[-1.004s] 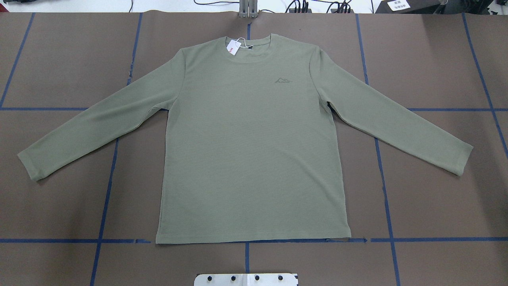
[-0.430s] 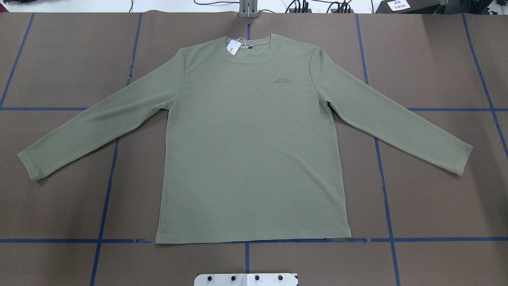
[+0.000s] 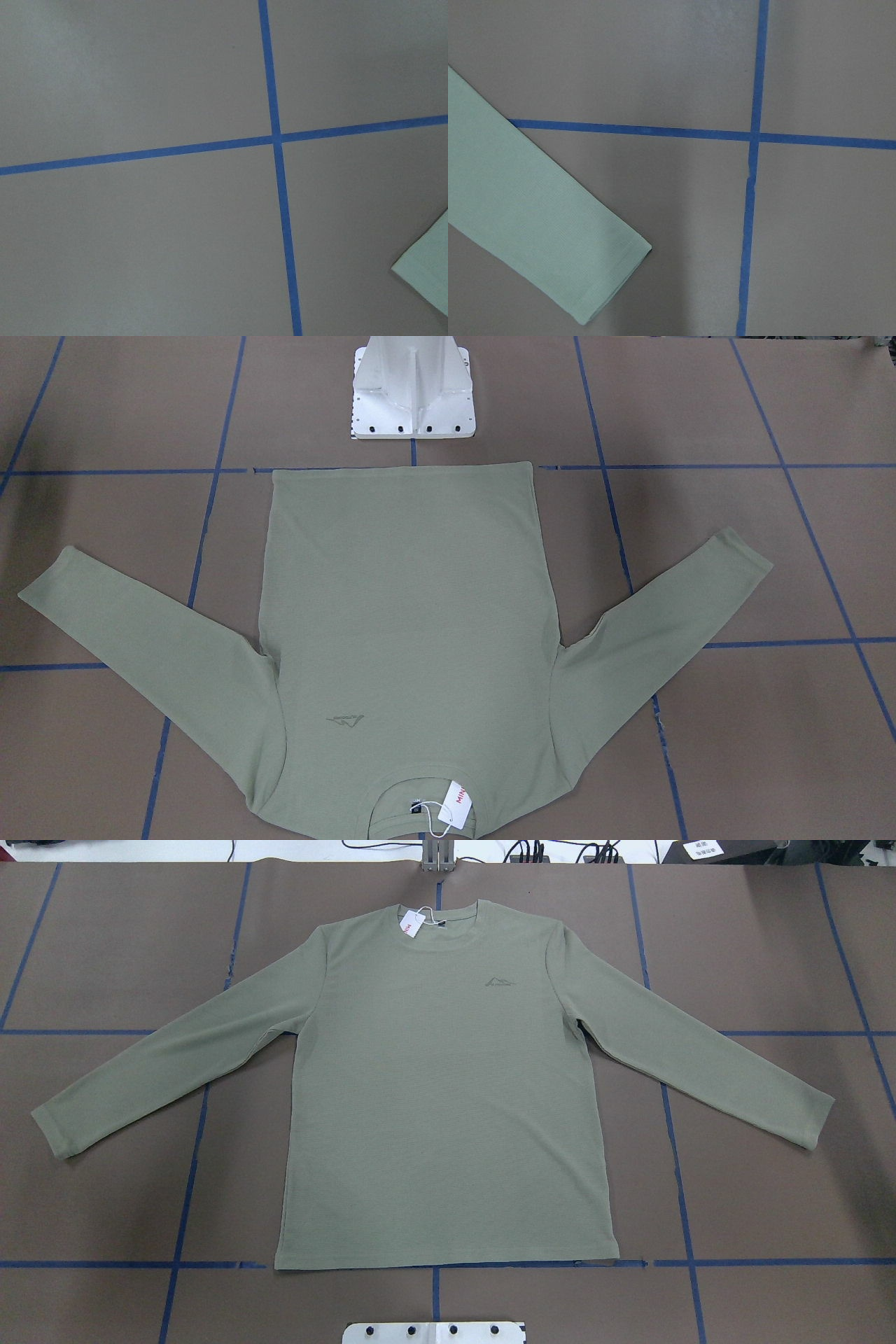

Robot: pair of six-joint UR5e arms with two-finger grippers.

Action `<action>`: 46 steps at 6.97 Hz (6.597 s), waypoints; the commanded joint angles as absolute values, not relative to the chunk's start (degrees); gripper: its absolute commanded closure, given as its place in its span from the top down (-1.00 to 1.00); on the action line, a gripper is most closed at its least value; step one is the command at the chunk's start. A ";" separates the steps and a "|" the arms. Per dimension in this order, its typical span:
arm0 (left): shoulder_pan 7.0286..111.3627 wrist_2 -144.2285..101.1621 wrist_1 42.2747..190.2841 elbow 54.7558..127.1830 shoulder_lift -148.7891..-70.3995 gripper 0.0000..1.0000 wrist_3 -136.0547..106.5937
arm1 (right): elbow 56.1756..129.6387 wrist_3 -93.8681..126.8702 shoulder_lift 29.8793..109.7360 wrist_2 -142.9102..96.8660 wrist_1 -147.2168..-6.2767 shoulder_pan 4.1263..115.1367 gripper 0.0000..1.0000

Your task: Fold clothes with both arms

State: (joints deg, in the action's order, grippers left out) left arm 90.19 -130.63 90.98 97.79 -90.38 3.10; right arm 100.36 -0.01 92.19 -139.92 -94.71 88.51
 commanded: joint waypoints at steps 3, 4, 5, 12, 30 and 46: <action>89.82 -130.78 99.38 97.56 -89.47 1.00 3.08 | 100.29 4.56 97.43 -139.66 -82.79 84.30 1.00; 89.82 -130.78 99.58 97.56 -89.47 1.00 3.16 | 100.37 11.88 99.73 -139.75 -74.87 82.37 1.00; 89.74 -130.61 99.84 96.69 -89.39 1.00 3.08 | 99.94 20.48 101.50 -137.66 -65.83 76.61 1.00; 89.82 -130.69 107.84 95.27 -86.22 1.00 3.25 | 91.69 39.55 99.16 -124.89 -48.87 59.07 1.00; 89.82 -130.87 107.75 95.62 -86.31 1.00 2.90 | 94.03 39.73 90.75 -130.77 -56.72 59.84 -1.00; 89.91 -133.77 107.58 94.75 -86.40 1.00 2.81 | 63.99 58.18 21.18 -109.34 -75.85 33.84 -1.00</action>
State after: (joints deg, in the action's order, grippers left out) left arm 89.92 -133.77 107.57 94.94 -86.40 2.76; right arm 64.84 58.16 21.09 -110.61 -75.92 34.57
